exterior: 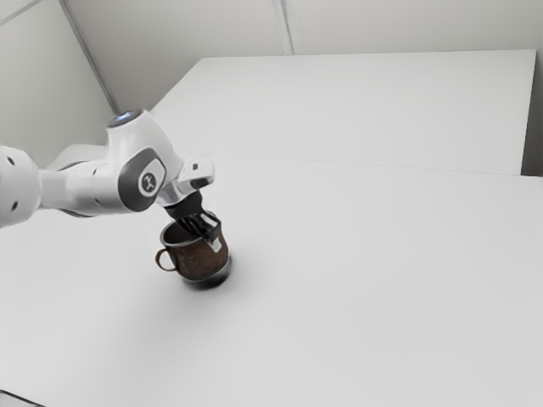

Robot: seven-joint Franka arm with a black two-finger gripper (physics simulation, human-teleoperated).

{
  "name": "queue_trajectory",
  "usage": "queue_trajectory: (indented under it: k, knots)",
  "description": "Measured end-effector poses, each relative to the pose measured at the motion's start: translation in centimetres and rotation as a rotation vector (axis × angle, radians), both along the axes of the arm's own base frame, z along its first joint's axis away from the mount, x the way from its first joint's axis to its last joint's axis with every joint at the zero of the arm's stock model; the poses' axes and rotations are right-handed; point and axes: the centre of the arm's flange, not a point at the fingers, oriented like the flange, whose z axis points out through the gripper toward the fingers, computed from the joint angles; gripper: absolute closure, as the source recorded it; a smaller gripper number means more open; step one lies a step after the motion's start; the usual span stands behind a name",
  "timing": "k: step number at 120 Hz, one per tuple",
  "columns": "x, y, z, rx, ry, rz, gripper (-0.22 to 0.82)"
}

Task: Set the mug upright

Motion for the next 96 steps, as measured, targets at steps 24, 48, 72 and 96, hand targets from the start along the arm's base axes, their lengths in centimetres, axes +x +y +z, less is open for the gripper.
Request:
queue_trajectory:
  k: [24, 48, 72, 96]
  knots:
    - [-0.8, -1.2, -1.5, 0.002, -0.003, 0.066, 0.77]
    - [-1.3, -0.3, -2.8, -0.004, 0.007, 0.145, 0.44]
    - [-1.4, 0.7, 2.0, -0.014, -0.051, 0.198, 0.17]
    - [0.8, -2.0, 18.8, -0.006, -0.166, 0.115, 0.07]
